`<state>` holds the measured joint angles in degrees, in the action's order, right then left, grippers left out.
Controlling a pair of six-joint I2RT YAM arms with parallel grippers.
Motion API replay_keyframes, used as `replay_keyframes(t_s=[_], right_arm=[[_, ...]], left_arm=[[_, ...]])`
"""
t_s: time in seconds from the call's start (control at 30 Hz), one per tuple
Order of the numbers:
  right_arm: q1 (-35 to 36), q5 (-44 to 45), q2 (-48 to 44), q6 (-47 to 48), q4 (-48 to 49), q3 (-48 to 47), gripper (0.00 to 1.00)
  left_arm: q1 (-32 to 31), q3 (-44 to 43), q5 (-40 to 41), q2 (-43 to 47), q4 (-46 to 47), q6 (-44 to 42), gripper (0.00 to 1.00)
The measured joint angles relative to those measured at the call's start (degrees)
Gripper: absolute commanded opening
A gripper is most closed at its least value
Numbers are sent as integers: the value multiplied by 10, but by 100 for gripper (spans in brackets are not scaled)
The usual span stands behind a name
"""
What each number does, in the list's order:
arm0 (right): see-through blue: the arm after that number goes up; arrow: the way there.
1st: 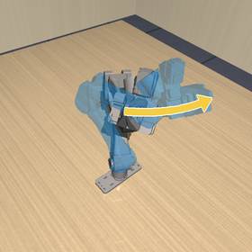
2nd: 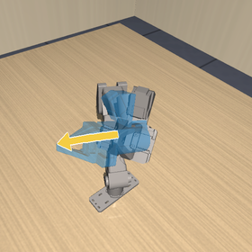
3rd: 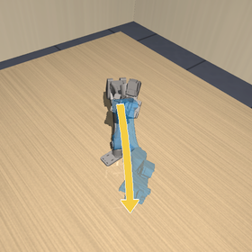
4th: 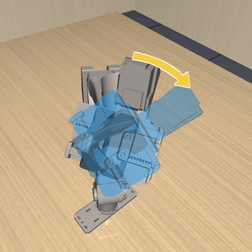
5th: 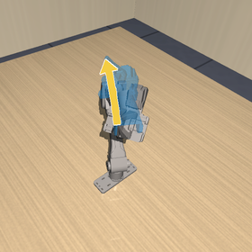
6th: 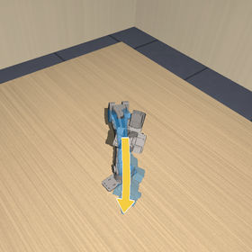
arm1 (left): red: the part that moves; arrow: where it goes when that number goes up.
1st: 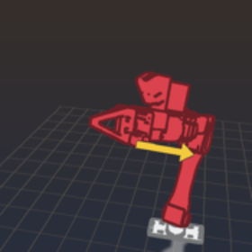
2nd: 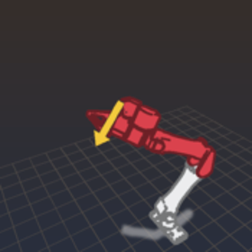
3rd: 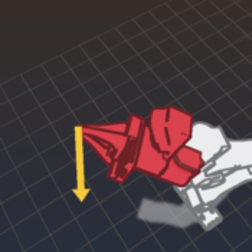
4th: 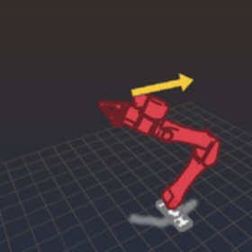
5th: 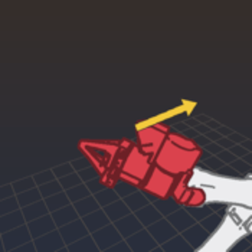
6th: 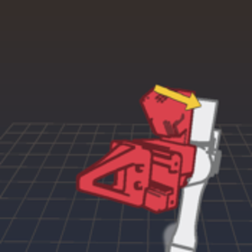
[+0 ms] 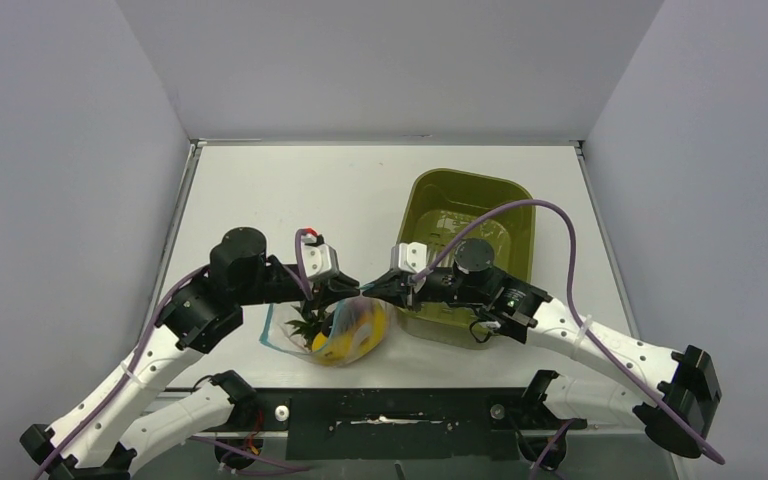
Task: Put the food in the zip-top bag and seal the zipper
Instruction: Zip the zipper food storage bag at the center of the board.
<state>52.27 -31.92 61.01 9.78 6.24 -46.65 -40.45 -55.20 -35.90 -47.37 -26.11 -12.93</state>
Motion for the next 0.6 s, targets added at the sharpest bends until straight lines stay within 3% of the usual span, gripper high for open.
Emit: replay_keyframes(t_s=[0.33,0.37,0.47,0.6], right_arm=[[-7,8,-32,-12,15,24,0],[-7,8,-35,-12,15,25,3],[-8,7,-35,-12,19,25,25],[2,18,-31,-8,14,14,39]], left_arm=[[0,0,21,18,-19,0,0],[0,0,22,22,-21,0,0],[0,0,24,30,-24,0,0],[3,3,27,36,-39,1,0]])
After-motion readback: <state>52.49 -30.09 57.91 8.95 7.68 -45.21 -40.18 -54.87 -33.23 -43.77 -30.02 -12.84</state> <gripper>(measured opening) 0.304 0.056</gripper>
